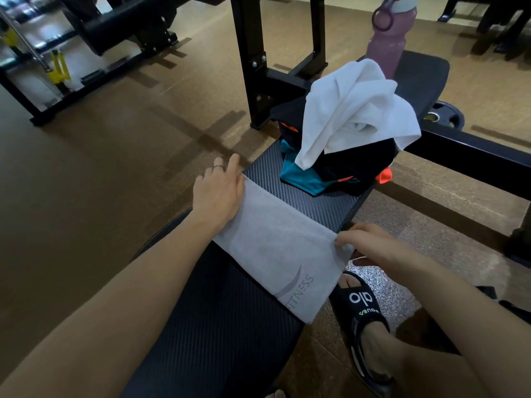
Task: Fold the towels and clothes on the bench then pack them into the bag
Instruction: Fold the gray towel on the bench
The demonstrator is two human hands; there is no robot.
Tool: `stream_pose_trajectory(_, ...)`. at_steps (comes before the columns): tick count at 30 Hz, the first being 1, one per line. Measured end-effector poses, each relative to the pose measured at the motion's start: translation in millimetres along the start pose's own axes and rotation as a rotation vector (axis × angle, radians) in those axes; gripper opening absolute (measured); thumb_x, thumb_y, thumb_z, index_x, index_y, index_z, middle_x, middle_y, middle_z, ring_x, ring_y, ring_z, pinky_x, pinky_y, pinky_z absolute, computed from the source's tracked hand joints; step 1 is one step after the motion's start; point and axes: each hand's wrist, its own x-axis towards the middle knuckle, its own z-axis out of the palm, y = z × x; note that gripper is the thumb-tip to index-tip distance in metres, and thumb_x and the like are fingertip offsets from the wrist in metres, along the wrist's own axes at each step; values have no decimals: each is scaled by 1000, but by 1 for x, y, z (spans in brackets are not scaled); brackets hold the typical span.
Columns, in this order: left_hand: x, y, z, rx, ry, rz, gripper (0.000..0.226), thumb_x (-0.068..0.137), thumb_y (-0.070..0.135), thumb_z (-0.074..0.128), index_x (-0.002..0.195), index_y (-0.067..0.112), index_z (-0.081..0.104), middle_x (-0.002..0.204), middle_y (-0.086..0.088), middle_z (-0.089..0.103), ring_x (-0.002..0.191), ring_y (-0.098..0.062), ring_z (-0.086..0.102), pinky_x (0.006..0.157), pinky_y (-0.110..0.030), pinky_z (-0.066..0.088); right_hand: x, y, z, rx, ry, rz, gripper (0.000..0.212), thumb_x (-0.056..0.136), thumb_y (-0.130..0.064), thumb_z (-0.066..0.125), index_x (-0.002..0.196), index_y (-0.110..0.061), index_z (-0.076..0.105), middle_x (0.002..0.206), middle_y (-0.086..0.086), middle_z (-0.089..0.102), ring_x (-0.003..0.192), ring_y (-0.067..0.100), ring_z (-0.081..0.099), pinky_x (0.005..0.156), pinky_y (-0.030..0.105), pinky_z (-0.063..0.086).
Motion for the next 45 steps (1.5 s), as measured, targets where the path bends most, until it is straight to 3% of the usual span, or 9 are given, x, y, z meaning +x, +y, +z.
stream_pose_trajectory(3,-36,24,-24,-38,27,85,44,102,42,43,138,17,39,130,-14,49,110,-30,54,91,-44,48,4,2,-5,21,1,-33,20,83,-20,71,97,-12,59,101,11,63,90,25,63,74,36,55)
stream_pose_trajectory(7,-114,57,-37,-187,-217,493,38,93,59,48,97,21,45,99,1,43,84,-18,45,73,-34,39,2,3,-8,70,-94,-41,11,87,-12,66,97,-8,61,103,16,64,89,28,67,72,33,58)
stream_pose_trajectory(9,-133,57,-26,-92,-276,575,46,92,68,45,100,23,45,104,2,44,88,-17,42,74,-31,32,-3,3,-7,104,-142,-36,17,90,-14,66,103,-5,61,108,16,64,94,29,69,71,31,58)
stream_pose_trajectory(14,-149,46,-16,-93,-313,539,62,89,80,38,117,24,44,124,3,40,104,-18,39,96,-39,39,-6,3,0,85,-66,-49,16,88,-13,68,99,-11,56,104,16,65,90,28,67,68,34,60)
stream_pose_trajectory(21,-165,62,-26,5,-230,553,84,71,89,45,120,21,43,125,-1,40,108,-23,41,93,-42,41,-20,-9,2,310,-148,-105,20,92,-3,58,106,-16,53,86,15,62,63,24,61,57,35,54)
stream_pose_trajectory(32,-183,76,-13,-6,-96,465,37,91,48,47,116,22,44,117,-7,51,100,-29,49,85,-43,46,-27,-12,9,359,-200,-166,13,97,-2,52,101,-12,59,79,15,61,61,23,66,57,33,57)
stream_pose_trajectory(38,-194,34,-26,-149,-180,557,26,94,28,52,120,23,53,117,-3,48,94,-23,51,81,-35,48,-43,2,10,67,-290,-221,9,95,-2,58,103,-4,62,97,18,66,74,24,71,72,37,61)
stream_pose_trajectory(43,-219,-5,-40,-276,-238,581,26,103,44,46,119,29,60,120,7,48,89,-11,52,78,-22,42,-66,10,18,-288,-470,-269,46,72,-7,73,116,-22,65,112,12,67,94,21,67,84,35,57)
stream_pose_trajectory(45,-229,-13,-41,-359,-304,508,33,104,49,44,124,31,62,125,12,46,93,-4,52,81,-19,43,-72,15,31,-375,-463,-348,55,65,-8,75,115,-28,63,102,3,67,89,14,65,74,29,55)
